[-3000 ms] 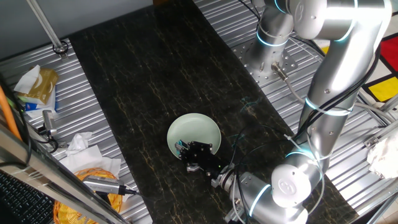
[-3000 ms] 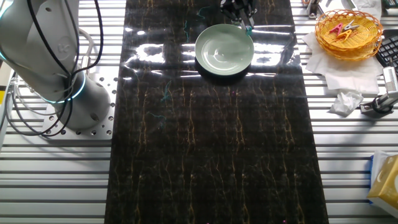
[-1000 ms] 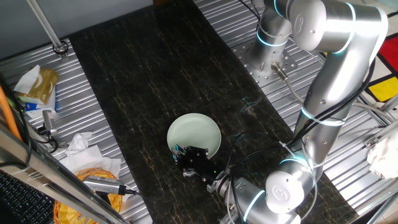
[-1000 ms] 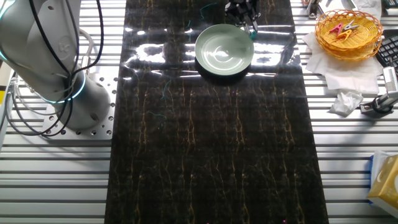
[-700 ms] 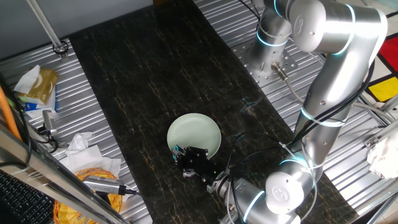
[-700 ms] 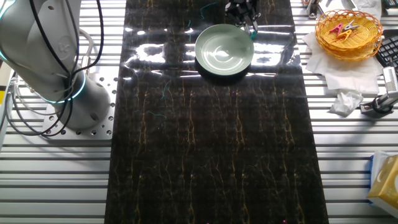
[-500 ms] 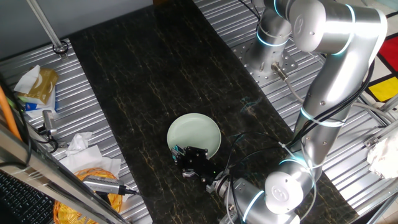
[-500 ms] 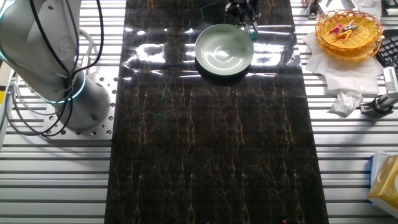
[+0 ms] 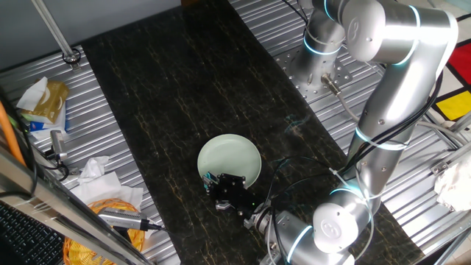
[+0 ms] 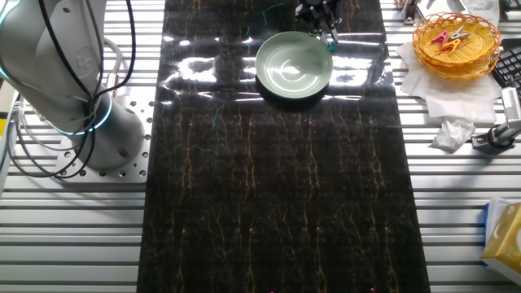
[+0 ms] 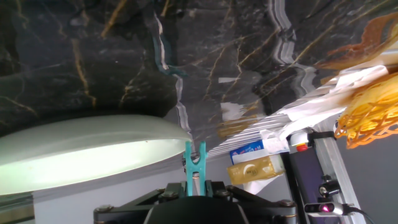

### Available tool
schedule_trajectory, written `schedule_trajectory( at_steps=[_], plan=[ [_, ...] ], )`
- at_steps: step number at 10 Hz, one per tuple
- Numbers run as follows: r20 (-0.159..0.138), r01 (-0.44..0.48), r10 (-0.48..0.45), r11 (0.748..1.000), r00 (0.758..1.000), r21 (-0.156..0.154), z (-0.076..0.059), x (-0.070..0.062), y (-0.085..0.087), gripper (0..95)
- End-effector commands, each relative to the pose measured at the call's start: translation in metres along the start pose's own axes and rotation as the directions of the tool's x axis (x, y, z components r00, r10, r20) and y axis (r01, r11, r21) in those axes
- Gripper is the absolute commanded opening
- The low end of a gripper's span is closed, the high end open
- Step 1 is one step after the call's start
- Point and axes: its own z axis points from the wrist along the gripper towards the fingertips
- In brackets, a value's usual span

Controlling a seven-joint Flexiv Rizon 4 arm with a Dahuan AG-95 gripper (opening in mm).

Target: Use a clamp

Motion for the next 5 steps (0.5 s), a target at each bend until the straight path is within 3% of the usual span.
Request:
schedule_trajectory(
  at_steps=[1, 5],
  plan=[
    [0.0, -0.001, 0.001, 1.0, 1.0, 0.001, 0.0117, -0.0089, 0.0018, 0.0],
    [-0.001, -0.001, 0.001, 1.0, 1.0, 0.002, 0.0131, -0.0112, 0.0012, 0.0]
  ],
)
